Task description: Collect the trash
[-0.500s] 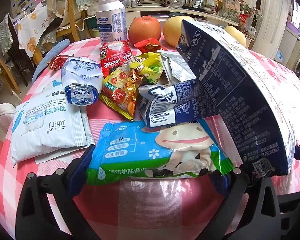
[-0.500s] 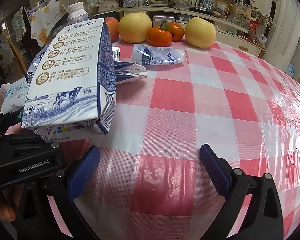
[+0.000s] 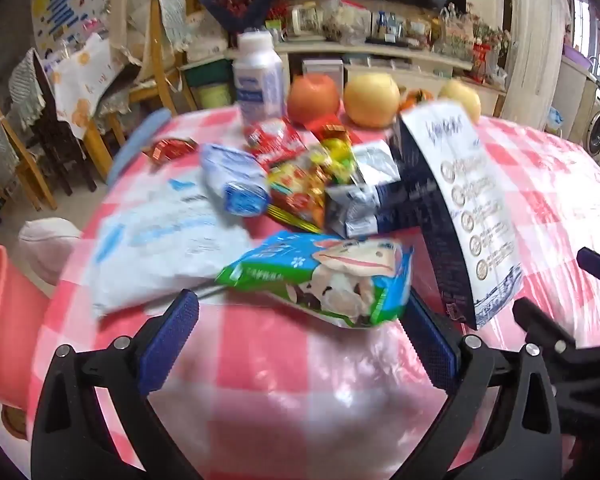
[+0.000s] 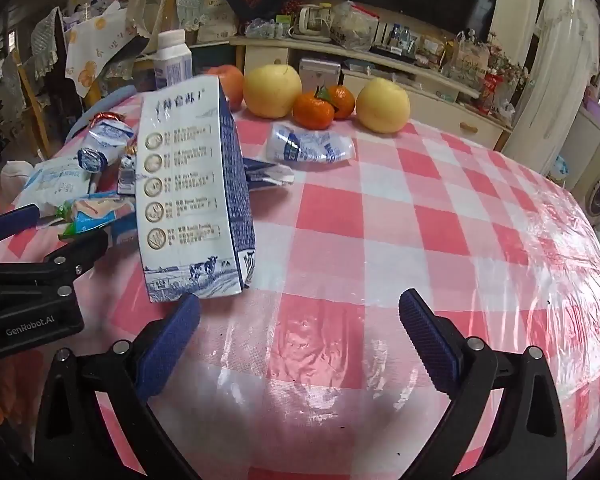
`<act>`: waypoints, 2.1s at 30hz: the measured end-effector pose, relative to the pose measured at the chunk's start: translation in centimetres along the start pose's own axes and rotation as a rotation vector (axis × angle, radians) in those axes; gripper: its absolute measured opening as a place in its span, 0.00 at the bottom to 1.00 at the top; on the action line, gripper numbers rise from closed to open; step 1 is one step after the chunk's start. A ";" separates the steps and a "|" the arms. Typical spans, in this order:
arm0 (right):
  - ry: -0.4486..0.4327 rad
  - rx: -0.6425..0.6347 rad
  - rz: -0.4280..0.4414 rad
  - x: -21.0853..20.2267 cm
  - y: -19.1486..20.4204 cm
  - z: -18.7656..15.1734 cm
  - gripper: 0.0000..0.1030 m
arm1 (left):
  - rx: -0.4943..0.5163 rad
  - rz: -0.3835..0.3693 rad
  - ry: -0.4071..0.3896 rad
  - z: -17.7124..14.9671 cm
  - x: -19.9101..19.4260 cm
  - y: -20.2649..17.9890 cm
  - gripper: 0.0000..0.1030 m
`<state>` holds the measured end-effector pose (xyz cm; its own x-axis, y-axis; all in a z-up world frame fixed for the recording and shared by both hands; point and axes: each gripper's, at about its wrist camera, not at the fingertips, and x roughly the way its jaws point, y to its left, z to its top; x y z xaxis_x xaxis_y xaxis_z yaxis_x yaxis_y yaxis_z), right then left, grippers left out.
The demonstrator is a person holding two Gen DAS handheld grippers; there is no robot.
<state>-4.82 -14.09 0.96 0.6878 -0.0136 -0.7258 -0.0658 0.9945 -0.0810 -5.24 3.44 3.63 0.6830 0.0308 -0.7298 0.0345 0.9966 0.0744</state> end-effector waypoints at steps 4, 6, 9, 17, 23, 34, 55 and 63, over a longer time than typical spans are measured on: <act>-0.085 0.000 0.000 -3.3 0.3 0.1 0.95 | -0.016 0.022 -0.079 0.0 -3.2 1.5 0.97; -0.122 0.007 0.003 -4.6 0.4 0.4 0.95 | -0.027 0.030 -0.096 -0.2 -4.5 1.9 0.97; -0.174 0.025 0.025 -6.5 0.5 0.3 0.95 | -0.062 0.022 -0.132 -0.4 -6.6 3.6 0.97; -0.224 0.045 0.041 -10.0 1.0 -1.8 0.95 | -0.105 0.052 -0.210 -1.3 -11.4 6.1 0.97; -0.284 0.043 0.023 -12.6 1.8 -2.9 0.95 | -0.112 0.069 -0.274 -2.4 -14.9 7.2 0.97; -0.372 0.024 0.014 -15.6 2.7 -5.1 0.95 | -0.133 0.073 -0.338 -4.2 -18.3 8.8 0.97; -0.396 -0.012 -0.006 -16.5 3.6 -5.8 0.95 | -0.119 0.101 -0.361 -5.0 -19.8 8.7 0.97; -0.282 0.001 0.049 -14.8 3.5 -5.7 0.95 | -0.112 0.105 -0.343 -5.1 -19.4 8.6 0.97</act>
<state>-19.39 -11.00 7.52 0.8576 0.0638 -0.5104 -0.1034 0.9934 -0.0496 -21.89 11.80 14.95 0.8840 0.1251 -0.4505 -0.1161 0.9921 0.0478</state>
